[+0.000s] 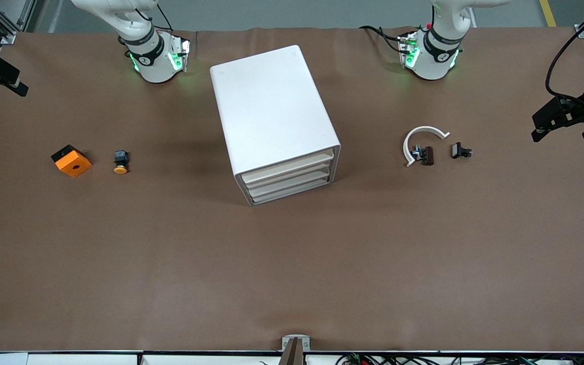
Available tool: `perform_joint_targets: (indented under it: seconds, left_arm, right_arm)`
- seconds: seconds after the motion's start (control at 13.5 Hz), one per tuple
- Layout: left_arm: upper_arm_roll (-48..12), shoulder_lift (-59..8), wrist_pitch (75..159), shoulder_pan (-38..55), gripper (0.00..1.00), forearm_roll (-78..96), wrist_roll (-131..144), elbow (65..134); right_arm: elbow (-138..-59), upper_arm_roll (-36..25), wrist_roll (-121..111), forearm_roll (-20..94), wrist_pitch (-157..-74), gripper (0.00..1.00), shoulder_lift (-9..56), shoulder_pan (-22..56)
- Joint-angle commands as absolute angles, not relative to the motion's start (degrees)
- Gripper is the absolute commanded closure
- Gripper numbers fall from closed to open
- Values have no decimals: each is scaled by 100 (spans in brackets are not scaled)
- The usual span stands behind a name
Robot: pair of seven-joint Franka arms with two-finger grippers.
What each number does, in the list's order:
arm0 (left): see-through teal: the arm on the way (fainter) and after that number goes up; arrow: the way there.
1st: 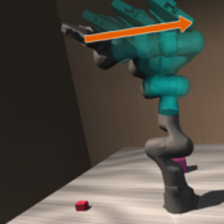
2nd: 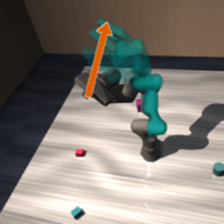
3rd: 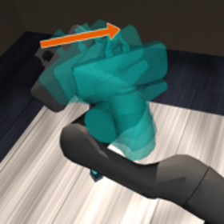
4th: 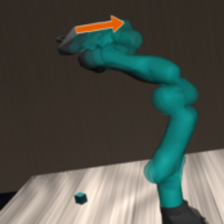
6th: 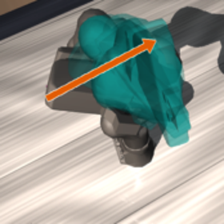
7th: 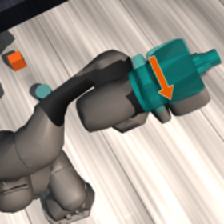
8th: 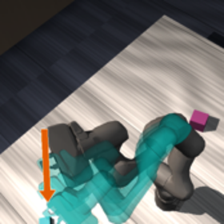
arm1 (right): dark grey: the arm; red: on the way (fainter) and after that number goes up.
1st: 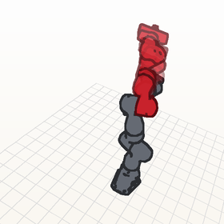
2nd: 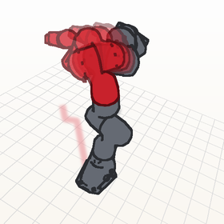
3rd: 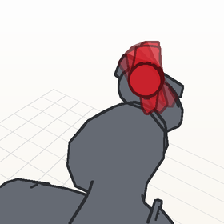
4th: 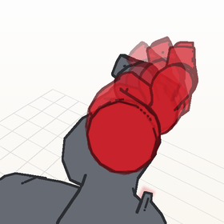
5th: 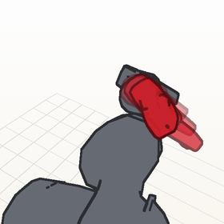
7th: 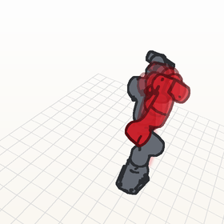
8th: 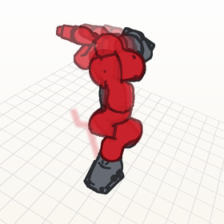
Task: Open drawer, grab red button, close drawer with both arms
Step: 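Move the left gripper toward the lowest drawer's front edge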
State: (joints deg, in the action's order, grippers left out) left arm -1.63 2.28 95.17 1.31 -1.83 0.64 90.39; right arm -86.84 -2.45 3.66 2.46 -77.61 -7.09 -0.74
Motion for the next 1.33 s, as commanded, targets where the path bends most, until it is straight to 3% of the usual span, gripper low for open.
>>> perform_joint_targets:
  seconds: [0.0,0.22,0.44,0.81,1.26]
  left_arm:
    - [-167,202,9369,106,0,-70,106,8930]
    - [-176,97,9369,132,0,78,53,8912]
    - [-167,-455,9456,141,0,640,9,8877]
    - [-369,-1264,10202,202,0,1054,-780,8859]
    - [-1185,-2196,11072,202,0,1501,-1738,8859]
  right_arm:
    - [-8666,-290,466,343,-7717,0,-782,-18]
    - [-8666,-290,405,334,-7734,0,-782,-17]
    - [-8666,-290,396,281,-7752,0,-791,-9]
    - [-8666,-281,378,264,-7752,0,-791,-17]
    - [-8666,-272,369,202,-7813,0,-791,0]
